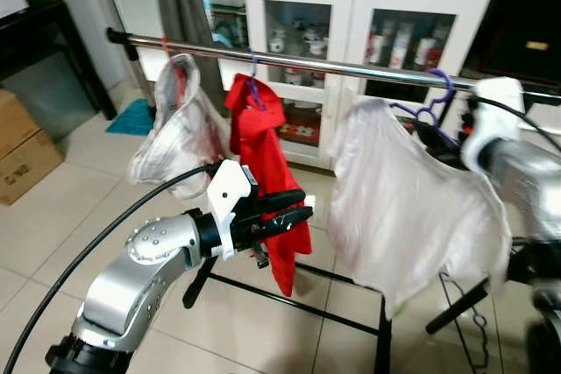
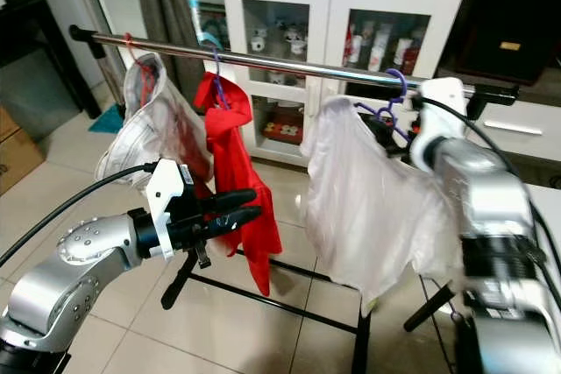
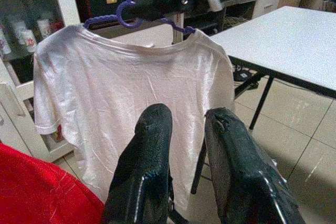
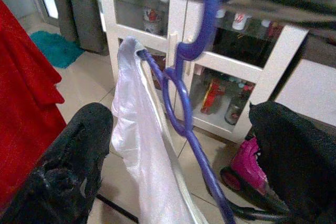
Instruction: Hang hanger
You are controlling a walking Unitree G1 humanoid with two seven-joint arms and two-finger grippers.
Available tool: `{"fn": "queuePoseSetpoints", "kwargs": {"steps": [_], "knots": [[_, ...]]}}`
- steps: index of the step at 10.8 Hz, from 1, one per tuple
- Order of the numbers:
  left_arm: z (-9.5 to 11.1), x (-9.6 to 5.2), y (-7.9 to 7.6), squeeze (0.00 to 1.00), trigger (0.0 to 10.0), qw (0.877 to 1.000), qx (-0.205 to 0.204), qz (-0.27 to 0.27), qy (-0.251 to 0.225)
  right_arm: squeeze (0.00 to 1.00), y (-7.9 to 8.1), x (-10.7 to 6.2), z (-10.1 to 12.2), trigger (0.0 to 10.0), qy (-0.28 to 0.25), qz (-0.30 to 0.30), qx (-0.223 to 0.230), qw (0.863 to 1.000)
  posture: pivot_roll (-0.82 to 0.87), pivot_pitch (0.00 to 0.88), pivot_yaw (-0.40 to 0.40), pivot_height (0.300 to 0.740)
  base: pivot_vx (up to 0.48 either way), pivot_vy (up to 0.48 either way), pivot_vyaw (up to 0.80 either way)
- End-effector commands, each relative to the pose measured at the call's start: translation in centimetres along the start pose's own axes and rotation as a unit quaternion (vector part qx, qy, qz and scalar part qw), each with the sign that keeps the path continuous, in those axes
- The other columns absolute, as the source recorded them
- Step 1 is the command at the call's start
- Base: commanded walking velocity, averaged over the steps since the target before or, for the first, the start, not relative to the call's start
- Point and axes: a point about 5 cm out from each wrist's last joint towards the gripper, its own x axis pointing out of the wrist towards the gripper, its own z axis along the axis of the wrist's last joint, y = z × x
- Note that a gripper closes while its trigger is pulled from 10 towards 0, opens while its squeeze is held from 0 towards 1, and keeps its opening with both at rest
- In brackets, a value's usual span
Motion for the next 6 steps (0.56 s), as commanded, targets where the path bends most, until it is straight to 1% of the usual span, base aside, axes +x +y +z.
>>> {"fn": "queuePoseSetpoints", "kwargs": {"steps": [1,3,4,5,6], "knots": [[0.0,-0.2,0.3,0.00,10.0,1.000,0.002,-0.001,0.004,0.00,0.4,0.9,-0.1,10.0,0.003,0.005,-0.008,1.000,-0.02,0.000,0.063,0.740,0.000,0.000,0.00],[0.0,-0.2,0.2,0.00,10.0,1.000,0.003,-0.001,0.004,0.00,0.0,2.0,-0.3,10.0,0.012,-0.006,0.000,1.000,-0.01,0.000,0.056,0.740,0.000,0.000,0.00],[0.0,-0.4,0.2,0.00,10.0,1.000,0.003,0.000,0.004,0.00,-0.2,2.4,-0.4,8.9,0.018,0.000,0.011,1.000,-0.01,0.000,0.051,0.740,0.000,0.000,0.00],[0.0,-0.5,0.2,0.00,10.0,1.000,0.003,0.000,0.005,0.00,-0.3,2.4,-0.4,4.3,0.020,0.010,0.022,0.999,-0.01,0.000,0.051,0.740,0.000,0.000,0.00],[0.0,-0.5,0.2,0.00,10.0,1.000,0.002,0.000,0.005,0.00,-0.5,2.5,-0.3,0.0,0.020,0.018,0.034,0.999,0.00,0.000,0.047,0.740,0.000,0.000,0.00]]}}
